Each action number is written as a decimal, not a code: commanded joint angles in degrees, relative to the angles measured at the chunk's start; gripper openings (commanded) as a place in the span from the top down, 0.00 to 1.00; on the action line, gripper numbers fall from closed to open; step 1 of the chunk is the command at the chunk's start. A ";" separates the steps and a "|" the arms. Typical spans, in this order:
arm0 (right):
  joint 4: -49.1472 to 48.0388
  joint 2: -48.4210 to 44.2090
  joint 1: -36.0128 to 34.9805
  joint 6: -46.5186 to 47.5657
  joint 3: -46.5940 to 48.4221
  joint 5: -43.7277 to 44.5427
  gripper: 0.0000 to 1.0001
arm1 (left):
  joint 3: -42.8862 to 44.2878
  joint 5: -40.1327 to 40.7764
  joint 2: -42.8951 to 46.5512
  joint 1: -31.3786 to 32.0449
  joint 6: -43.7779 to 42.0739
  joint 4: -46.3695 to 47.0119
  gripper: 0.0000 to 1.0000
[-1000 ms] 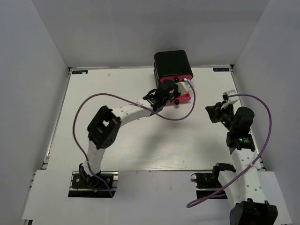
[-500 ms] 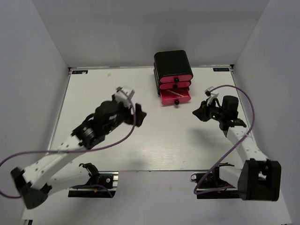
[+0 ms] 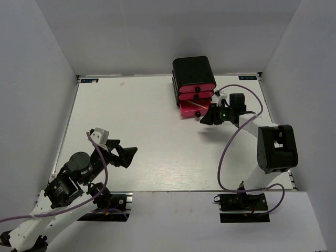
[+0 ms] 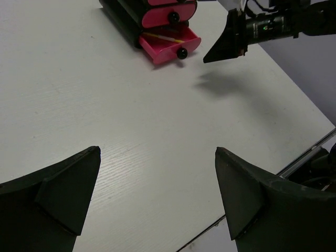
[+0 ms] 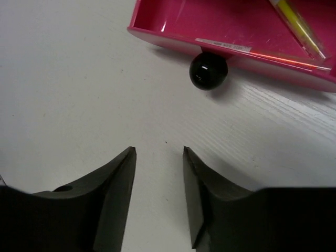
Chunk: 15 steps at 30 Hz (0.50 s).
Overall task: Sort the stationery into containers
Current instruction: Close the drawer in the storage box.
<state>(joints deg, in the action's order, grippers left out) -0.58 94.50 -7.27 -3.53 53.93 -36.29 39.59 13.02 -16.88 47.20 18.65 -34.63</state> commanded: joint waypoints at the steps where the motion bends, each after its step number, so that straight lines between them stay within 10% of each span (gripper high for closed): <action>1: -3.28 3.31 -0.55 -4.99 3.54 -0.54 0.51 | -1.54 2.19 2.82 0.09 0.86 -0.08 0.01; 15: -19.80 12.11 -0.03 -18.87 2.06 2.19 0.40 | -2.15 3.33 3.35 0.09 0.86 0.53 0.01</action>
<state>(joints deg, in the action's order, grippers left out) -11.49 106.37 -7.46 -17.08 56.53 -34.72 37.76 15.29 -12.91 47.20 19.18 -34.33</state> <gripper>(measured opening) 0.595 0.993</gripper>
